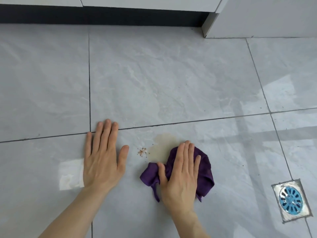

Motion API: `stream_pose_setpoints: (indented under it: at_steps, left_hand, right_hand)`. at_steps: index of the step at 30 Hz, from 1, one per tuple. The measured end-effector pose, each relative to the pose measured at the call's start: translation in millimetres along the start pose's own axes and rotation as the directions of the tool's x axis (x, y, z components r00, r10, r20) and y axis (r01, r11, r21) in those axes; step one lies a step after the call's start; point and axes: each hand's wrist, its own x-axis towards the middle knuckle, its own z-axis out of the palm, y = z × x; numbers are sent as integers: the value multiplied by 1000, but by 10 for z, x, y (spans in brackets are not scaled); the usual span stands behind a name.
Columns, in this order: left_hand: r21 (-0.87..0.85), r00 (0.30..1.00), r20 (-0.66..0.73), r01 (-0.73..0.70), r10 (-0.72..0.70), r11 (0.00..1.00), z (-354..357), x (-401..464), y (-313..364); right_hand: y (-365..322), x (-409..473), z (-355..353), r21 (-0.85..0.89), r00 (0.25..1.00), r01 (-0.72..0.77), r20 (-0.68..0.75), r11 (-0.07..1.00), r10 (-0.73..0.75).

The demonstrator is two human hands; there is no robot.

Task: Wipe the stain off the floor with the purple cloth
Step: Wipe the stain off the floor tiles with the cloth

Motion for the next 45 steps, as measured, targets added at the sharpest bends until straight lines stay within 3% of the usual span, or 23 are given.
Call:
stream_pose_setpoints:
  at_steps: [6,12,16,19,22,24,27,38,45]
  left_hand:
    - [-7,1000,-8,-2,2,1000,-15,16,-5]
    - [-22,1000,-13,-8,8,1000,-21,24,-13]
    - [-53,1000,-16,-22,21,998,-28,23,-24]
    - [-95,999,-18,-28,26,995,-43,21,-42]
    - [-106,999,-13,-32,31,994,-56,20,-57]
    - [-77,1000,-5,-31,31,997,-48,22,-58]
    - [-56,1000,14,-17,18,998,-36,34,-55]
    - [-73,1000,9,-8,9,997,-34,34,-44]
    - [-102,1000,4,-3,3,995,-46,41,-45]
  right_hand:
    - [123,467,-40,205,995,100,-5,974,-101]
    - [-43,586,-217,607,993,-119,78,786,90]
    - [-291,580,-243,698,988,-136,150,703,43]
    - [-488,475,-189,652,984,-40,156,757,-82]
    - [-543,317,-30,224,953,206,177,953,-248]
    - [-541,271,57,-3,945,279,180,960,-274]
    - [-568,356,126,-114,957,254,172,960,-233]
    - [-546,1010,241,-41,961,274,50,961,-272]
    - [-434,1018,231,164,961,275,-33,947,-273]
